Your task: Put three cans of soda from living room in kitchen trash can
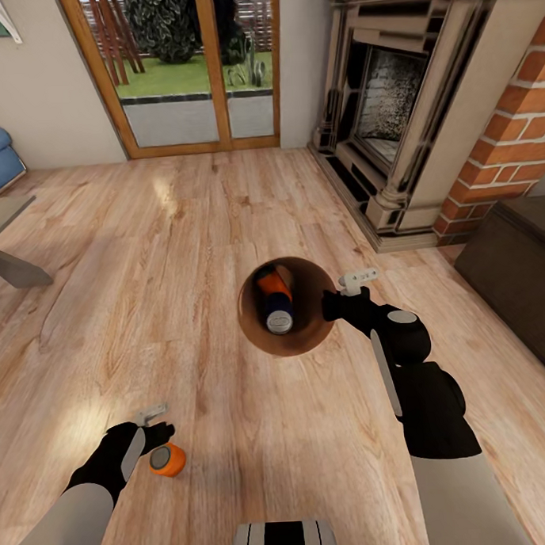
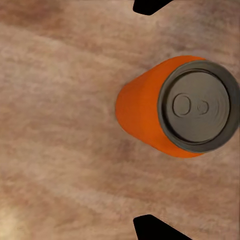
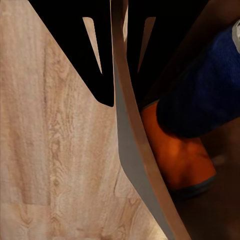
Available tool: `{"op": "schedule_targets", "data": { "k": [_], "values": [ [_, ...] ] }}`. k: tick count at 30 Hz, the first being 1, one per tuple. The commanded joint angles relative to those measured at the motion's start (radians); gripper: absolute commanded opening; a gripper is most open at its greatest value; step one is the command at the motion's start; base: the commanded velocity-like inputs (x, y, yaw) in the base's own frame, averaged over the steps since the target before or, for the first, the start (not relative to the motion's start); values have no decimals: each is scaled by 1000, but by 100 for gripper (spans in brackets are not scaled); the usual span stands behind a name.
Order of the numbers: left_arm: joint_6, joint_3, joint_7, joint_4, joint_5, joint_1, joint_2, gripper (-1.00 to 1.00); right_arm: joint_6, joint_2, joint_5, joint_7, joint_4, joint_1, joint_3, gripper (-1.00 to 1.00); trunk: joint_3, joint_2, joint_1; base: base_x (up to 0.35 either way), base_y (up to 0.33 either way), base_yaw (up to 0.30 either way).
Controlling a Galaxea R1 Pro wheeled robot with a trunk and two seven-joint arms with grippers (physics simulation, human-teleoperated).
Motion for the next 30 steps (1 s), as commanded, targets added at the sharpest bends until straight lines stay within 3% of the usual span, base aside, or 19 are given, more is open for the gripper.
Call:
{"op": "schedule_targets", "data": {
  "k": [1, 15, 30],
  "values": [
    [0, 0, 4, 0, 0, 0, 0, 100, 2, 0, -15, 7, -1, 0, 0, -100, 0, 0, 0, 0, 0, 0],
    [2, -1, 11, 0, -1, 0, 0, 100, 2, -1, -14, 7, 1, 0, 2, -100, 0, 0, 0, 0, 0, 0],
    [3, -2, 12, 1, -3, 0, 0, 100, 2, -1, -15, 5, 7, 0, 4, -100, -54, -3, 6, 0, 0, 0]
  ]
}}
